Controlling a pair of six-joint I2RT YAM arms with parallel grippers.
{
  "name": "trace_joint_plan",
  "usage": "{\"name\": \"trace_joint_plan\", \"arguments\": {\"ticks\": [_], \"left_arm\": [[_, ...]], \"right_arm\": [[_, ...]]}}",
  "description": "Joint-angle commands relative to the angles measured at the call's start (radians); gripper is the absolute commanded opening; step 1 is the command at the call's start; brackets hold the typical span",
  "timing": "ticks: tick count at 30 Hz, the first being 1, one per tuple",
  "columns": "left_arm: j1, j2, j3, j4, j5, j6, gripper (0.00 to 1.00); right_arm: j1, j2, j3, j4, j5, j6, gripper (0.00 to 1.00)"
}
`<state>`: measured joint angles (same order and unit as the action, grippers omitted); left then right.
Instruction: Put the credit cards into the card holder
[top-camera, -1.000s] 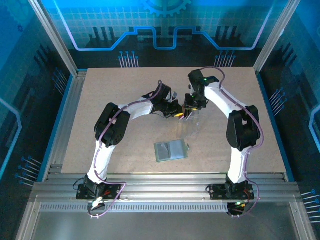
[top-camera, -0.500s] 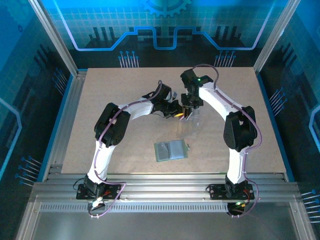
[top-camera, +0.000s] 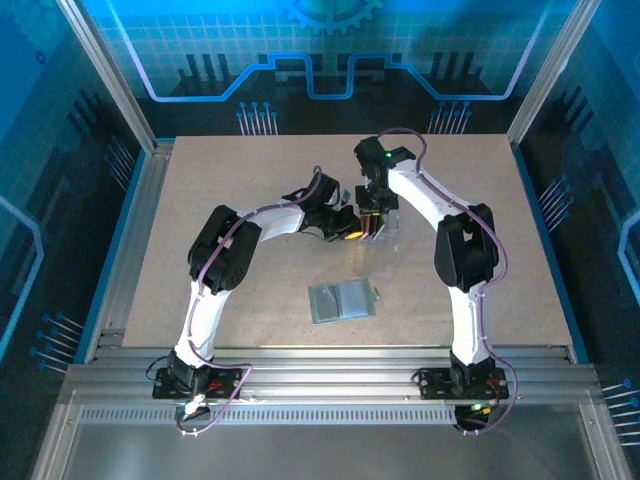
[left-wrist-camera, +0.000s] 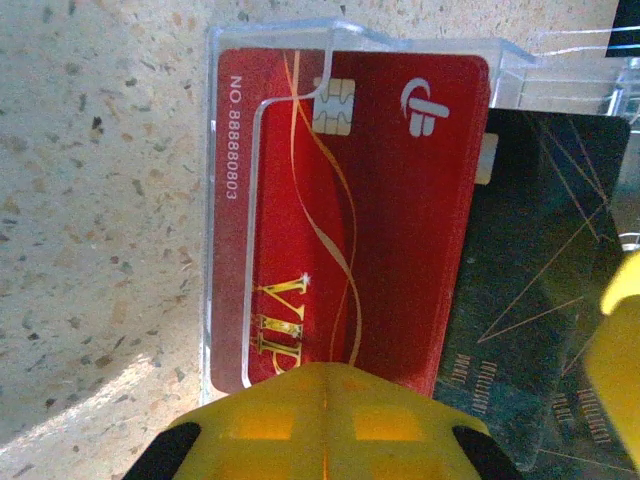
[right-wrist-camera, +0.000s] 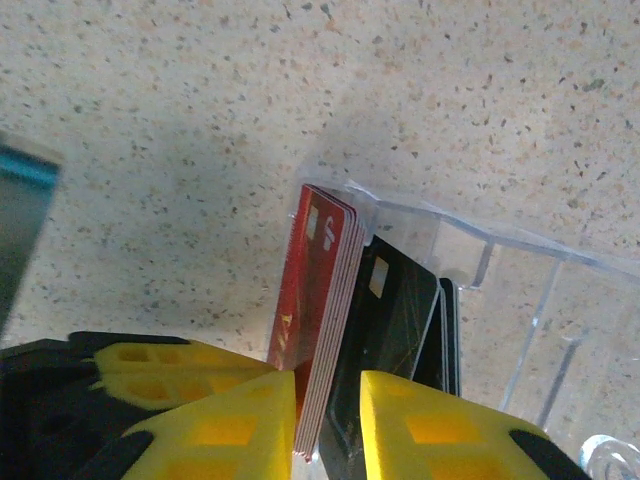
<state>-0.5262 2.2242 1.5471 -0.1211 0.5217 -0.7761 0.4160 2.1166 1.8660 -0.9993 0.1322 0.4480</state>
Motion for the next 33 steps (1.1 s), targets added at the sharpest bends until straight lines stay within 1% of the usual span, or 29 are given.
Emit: {"name": "trace_joint_plan", "arguments": {"ticks": [1, 8, 15, 18, 33], "left_arm": [[0.010, -0.028, -0.028, 0.007, 0.024, 0.017, 0.08], [0.013, -0.028, -0.042, 0.021, 0.028, 0.014, 0.08], [0.016, -0.034, -0.054, 0.030, 0.029, 0.011, 0.08], [0.017, -0.035, -0.061, 0.035, 0.031, 0.011, 0.08], [0.020, -0.037, -0.080, 0.060, 0.044, 0.004, 0.08]], "right_arm": [[0.002, 0.008, 0.039, -0.051, 0.046, 0.011, 0.24], [0.018, -0.010, 0.026, -0.064, 0.106, 0.016, 0.25], [0.022, 0.023, 0.039, -0.082, 0.109, 0.017, 0.26], [0.029, 0.027, 0.045, -0.091, 0.134, 0.017, 0.26], [0.045, 0.106, 0.121, -0.128, 0.100, 0.004, 0.26]]}}
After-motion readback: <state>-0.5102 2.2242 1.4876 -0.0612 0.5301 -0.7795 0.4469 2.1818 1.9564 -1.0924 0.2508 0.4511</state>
